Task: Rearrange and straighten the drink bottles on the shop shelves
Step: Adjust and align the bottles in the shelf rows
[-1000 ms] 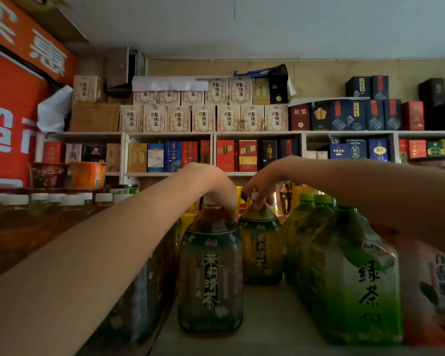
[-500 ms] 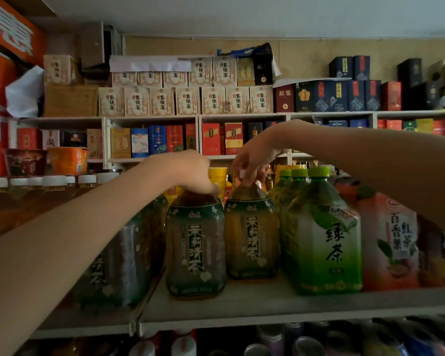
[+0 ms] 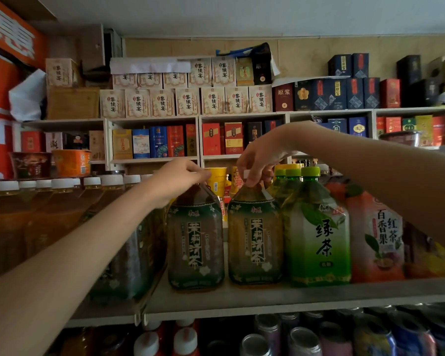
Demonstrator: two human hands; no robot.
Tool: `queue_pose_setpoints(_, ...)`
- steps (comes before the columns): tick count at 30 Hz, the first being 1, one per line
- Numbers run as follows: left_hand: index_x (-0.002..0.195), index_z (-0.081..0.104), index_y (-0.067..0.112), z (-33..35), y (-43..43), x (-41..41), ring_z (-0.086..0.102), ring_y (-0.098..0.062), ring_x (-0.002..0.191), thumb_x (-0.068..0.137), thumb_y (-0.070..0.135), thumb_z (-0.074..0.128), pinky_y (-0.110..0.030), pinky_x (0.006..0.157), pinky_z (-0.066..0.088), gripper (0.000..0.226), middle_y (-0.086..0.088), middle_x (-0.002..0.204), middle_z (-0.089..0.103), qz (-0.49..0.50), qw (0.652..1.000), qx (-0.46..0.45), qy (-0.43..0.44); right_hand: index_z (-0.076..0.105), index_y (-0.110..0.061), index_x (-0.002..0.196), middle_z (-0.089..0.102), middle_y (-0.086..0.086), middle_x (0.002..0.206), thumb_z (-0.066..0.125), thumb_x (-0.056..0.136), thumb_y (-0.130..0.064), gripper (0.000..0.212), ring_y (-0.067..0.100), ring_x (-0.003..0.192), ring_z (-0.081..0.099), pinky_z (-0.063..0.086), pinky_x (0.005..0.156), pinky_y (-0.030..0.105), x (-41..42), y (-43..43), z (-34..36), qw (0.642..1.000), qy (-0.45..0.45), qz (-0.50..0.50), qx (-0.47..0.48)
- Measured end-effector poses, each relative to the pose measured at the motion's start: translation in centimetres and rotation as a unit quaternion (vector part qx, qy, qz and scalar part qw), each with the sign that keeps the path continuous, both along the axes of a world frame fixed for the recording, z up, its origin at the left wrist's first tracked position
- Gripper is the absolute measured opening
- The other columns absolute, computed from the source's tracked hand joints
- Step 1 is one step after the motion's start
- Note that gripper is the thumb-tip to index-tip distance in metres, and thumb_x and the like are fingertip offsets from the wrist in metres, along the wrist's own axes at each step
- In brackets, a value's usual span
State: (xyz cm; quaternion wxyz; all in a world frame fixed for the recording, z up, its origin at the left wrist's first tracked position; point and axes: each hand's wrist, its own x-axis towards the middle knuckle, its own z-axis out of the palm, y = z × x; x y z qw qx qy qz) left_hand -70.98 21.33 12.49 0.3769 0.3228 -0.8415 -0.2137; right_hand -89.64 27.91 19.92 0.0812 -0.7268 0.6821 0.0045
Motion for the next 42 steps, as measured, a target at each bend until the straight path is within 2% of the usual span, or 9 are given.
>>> queue_pose_setpoints(6, 0.115, 0.065, 0.014, -2.1, 0.5, -1.6, 0.054, -0.015, 0.102, 0.095, 0.029, 0.052, -0.031, 0.089, 0.04, 0.029, -0.002, 0.113, 0.064, 0.032, 0.985, -0.009, 0.168, 0.054, -0.023, 0.103, 0.063, 0.001, 0.101, 0.057, 0.092, -0.025, 0.011, 0.018, 0.089, 0.067, 0.053, 0.083, 0.031, 0.0, 0.0, -1.4, 0.998, -0.003, -0.033, -0.058)
queue_pose_setpoints(10, 0.113, 0.066, 0.014, -2.2, 0.3, -1.5, 0.056, -0.02, 0.108, 0.094, 0.029, 0.052, -0.039, 0.097, 0.043, 0.028, -0.004, 0.114, 0.065, 0.035, 0.981, -0.001, 0.189, 0.057, -0.021, 0.099, 0.063, 0.007, 0.106, 0.058, 0.091, -0.021, 0.007, 0.022, 0.094, 0.066, 0.056, 0.084, 0.033, -0.3, 0.6, -2.0, 0.994, -0.07, -0.037, -0.073)
queue_pose_setpoints(13, 0.11, 0.067, 0.012, -2.0, 0.4, -1.3, 0.058, -0.017, 0.099, 0.095, 0.029, 0.052, -0.031, 0.085, 0.044, 0.027, -0.001, 0.104, 0.065, 0.025, 0.98, 0.006, 0.198, 0.059, -0.02, 0.098, 0.063, 0.009, 0.109, 0.058, 0.091, -0.019, 0.007, 0.025, 0.098, 0.065, 0.056, 0.085, 0.035, -0.1, 1.1, -1.7, 0.994, -0.079, -0.031, -0.068)
queue_pose_setpoints(16, 0.101, 0.068, 0.012, -1.8, 0.6, -1.3, 0.056, -0.006, 0.081, 0.096, 0.028, 0.05, -0.024, 0.068, 0.04, 0.024, 0.0, 0.091, 0.065, 0.019, 0.983, -0.011, 0.183, 0.061, -0.018, 0.098, 0.063, 0.007, 0.107, 0.058, 0.091, -0.016, 0.008, 0.025, 0.098, 0.066, 0.056, 0.084, 0.035, 0.1, 1.4, -1.7, 0.994, -0.086, -0.025, -0.063)
queue_pose_setpoints(21, 0.106, 0.067, 0.011, -1.6, 1.1, -1.4, 0.059, -0.015, 0.092, 0.095, 0.027, 0.051, -0.032, 0.087, 0.044, 0.025, -0.003, 0.095, 0.067, 0.015, 0.986, -0.019, 0.163, 0.061, -0.009, 0.109, 0.066, 0.012, 0.108, 0.057, 0.092, -0.015, 0.019, 0.026, 0.098, 0.067, 0.055, 0.086, 0.037, 0.4, 2.0, -1.4, 0.995, -0.087, -0.015, -0.052)
queue_pose_setpoints(25, 0.106, 0.066, 0.02, -1.5, 0.7, -1.0, 0.059, -0.012, 0.096, 0.092, 0.033, 0.055, -0.029, 0.084, 0.043, 0.022, 0.005, 0.098, 0.065, 0.002, 0.989, -0.009, 0.145, 0.057, -0.008, 0.119, 0.065, 0.012, 0.112, 0.057, 0.091, -0.019, 0.029, 0.024, 0.098, 0.066, 0.056, 0.084, 0.034, 0.2, 1.9, -1.8, 0.994, -0.087, -0.02, -0.063)
queue_pose_setpoints(32, 0.11, 0.059, 0.02, -3.8, 1.3, -0.6, 0.055, -0.003, 0.082, 0.095, 0.051, 0.038, -0.018, 0.068, 0.038, 0.04, 0.005, 0.095, 0.063, 0.073, 0.993, -0.075, 0.051, 0.055, -0.018, 0.112, 0.063, -0.001, 0.098, 0.053, 0.094, -0.03, 0.022, 0.01, 0.08, 0.063, 0.047, 0.051, 0.012, -0.8, 2.4, -3.3, 0.992, -0.08, -0.022, -0.097)
queue_pose_setpoints(37, 0.1, 0.058, 0.014, -3.6, 2.0, -1.0, 0.054, -0.005, 0.073, 0.095, 0.052, 0.037, -0.02, 0.065, 0.041, 0.043, -0.001, 0.09, 0.063, 0.118, 0.989, -0.074, 0.043, 0.054, -0.023, 0.103, 0.062, 0.004, 0.107, 0.055, 0.092, -0.032, 0.014, 0.018, 0.093, 0.064, 0.052, 0.069, 0.024, -0.7, 2.4, -3.4, 0.992, -0.091, -0.009, -0.092)
queue_pose_setpoints(42, 0.107, 0.06, 0.016, -3.4, 2.4, -0.8, 0.059, -0.008, 0.083, 0.094, 0.054, 0.038, -0.023, 0.071, 0.044, 0.046, 0.0, 0.095, 0.066, 0.097, 0.994, -0.042, 0.034, 0.052, -0.02, 0.11, 0.061, 0.001, 0.101, 0.053, 0.094, -0.033, 0.021, 0.014, 0.087, 0.063, 0.048, 0.062, 0.02, -0.4, 2.8, -3.5, 0.993, -0.078, -0.005, -0.093)
